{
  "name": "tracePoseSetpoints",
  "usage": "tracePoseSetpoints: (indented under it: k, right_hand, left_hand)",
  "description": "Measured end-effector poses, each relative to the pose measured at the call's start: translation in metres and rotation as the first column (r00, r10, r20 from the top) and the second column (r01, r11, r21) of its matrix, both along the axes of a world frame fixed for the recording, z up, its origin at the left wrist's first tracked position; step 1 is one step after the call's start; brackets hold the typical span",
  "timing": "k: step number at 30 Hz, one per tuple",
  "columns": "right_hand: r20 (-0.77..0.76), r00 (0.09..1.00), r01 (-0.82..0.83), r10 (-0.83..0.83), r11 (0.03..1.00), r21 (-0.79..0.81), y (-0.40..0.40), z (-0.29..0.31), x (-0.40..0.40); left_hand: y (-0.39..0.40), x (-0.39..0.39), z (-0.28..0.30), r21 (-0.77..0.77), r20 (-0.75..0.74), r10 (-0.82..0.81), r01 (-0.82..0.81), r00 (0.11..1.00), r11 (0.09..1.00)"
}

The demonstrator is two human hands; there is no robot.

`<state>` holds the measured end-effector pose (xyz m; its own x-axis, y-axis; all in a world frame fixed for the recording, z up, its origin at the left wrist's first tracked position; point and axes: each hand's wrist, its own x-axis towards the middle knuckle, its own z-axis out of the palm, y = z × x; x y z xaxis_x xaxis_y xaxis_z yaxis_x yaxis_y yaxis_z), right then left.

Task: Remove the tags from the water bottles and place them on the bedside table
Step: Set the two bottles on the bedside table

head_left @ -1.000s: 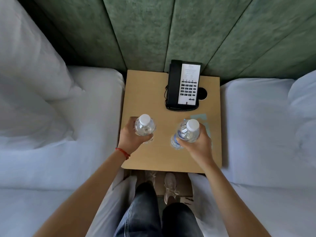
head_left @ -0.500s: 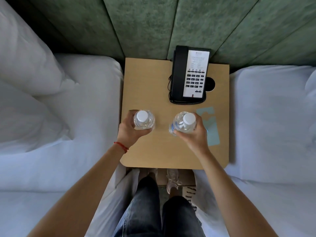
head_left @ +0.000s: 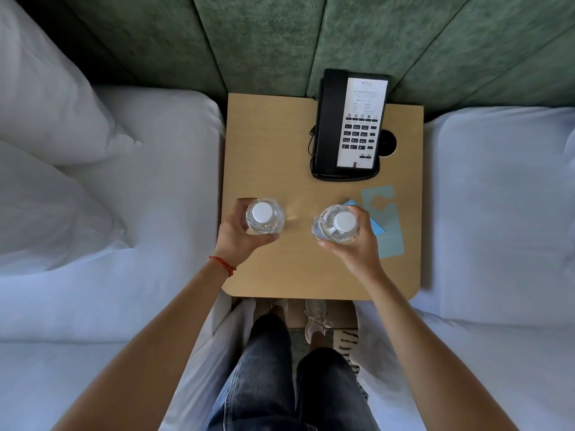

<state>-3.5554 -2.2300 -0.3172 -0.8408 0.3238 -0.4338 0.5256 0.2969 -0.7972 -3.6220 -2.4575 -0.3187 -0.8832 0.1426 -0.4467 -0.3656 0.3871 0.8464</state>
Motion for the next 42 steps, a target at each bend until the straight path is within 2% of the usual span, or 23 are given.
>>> tracePoseSetpoints:
  k: [6,16,22,29,32,36,42]
  right_hand:
    - [0.025,0.999,-0.019,0.02,1.0,-0.021,-0.001,0.001,0.011]
    - [0.035,0.999,-0.033,0.035,0.999,-0.036,-0.003,0.011,0.017]
    - [-0.011,0.999,0.05,-0.052,0.992,-0.116,-0.006,0.03,0.028]
    - [-0.067,0.995,0.068,-0.073,0.995,-0.069,-0.012,0.05,0.042]
    - [-0.06,0.997,0.051,-0.055,0.997,-0.058,-0.014,0.055,0.049]
    - [-0.072,0.997,-0.019,0.02,1.0,0.019,-0.012,0.058,0.059]
    - [-0.068,0.949,-0.303,0.308,0.95,0.07,0.0,0.069,0.067]
  left_hand:
    - [0.0,0.014,0.0,0.021,0.016,-0.03,0.03,0.999,0.999]
    - [0.003,0.024,0.006,0.011,0.03,0.012,-0.013,0.999,1.0]
    - [0.004,0.044,0.022,-0.064,0.026,0.077,-0.075,0.997,0.995]
    - [-0.001,0.074,0.043,-0.123,-0.07,0.128,-0.136,0.989,0.983]
    - [-0.001,0.087,0.051,-0.217,-0.095,0.104,-0.123,0.99,0.968]
    - [0.006,0.105,0.066,-0.324,-0.143,0.094,-0.136,0.985,0.936]
    - [0.024,0.144,0.084,-0.423,-0.18,0.193,-0.253,0.964,0.87]
